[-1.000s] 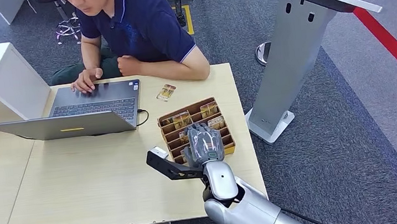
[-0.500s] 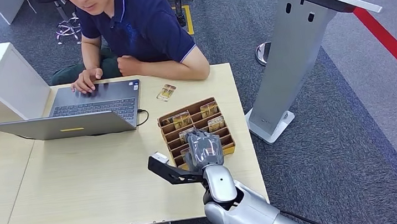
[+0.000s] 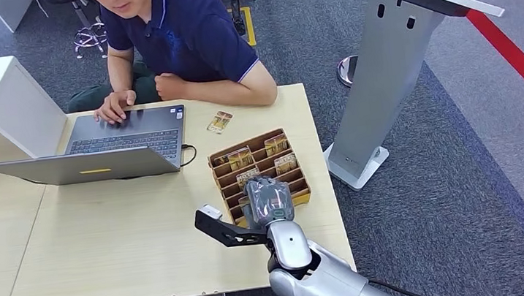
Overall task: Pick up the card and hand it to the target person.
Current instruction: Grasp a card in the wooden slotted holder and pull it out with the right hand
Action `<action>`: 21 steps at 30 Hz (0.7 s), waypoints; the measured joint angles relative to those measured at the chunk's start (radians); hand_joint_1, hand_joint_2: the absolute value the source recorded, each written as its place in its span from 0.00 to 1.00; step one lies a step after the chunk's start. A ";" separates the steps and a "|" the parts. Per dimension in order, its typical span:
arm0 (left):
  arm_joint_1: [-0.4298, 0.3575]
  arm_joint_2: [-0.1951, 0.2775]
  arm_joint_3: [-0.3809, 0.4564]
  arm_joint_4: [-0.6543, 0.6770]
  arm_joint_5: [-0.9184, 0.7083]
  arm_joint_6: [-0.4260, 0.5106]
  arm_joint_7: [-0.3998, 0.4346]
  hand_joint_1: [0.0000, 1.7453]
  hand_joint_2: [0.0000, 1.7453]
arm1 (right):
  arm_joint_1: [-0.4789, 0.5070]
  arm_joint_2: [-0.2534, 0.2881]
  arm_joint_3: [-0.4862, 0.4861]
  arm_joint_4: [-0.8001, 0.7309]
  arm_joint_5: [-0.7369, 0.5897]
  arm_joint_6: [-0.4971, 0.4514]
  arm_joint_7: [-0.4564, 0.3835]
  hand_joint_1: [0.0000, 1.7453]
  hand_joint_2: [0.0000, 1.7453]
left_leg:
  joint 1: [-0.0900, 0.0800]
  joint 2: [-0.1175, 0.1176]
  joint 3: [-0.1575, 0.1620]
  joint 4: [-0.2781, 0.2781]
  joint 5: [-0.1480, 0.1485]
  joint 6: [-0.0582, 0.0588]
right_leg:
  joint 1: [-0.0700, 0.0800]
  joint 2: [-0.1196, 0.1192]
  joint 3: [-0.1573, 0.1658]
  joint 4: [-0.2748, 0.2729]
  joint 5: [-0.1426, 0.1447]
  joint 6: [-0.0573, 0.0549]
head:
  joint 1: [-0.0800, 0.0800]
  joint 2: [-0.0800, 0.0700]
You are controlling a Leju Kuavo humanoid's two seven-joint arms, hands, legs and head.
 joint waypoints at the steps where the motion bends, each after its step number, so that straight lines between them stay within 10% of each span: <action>1: 0.000 0.000 0.000 0.000 0.001 0.000 0.000 0.00 1.00 | 0.000 0.001 0.001 0.001 0.000 0.000 -0.002 0.50 1.00 | 0.000 0.000 0.000 0.000 0.000 0.000 | 0.000 0.000 0.000 0.000 0.000 0.000 | 0.000 0.000; 21: 0.005 0.000 0.000 0.000 0.004 0.002 0.000 0.00 1.00 | 0.000 0.005 0.017 0.018 -0.006 0.005 -0.007 0.65 1.00 | 0.000 0.000 0.000 0.000 0.000 0.000 | 0.000 0.000 0.000 0.000 0.000 0.000 | 0.000 0.000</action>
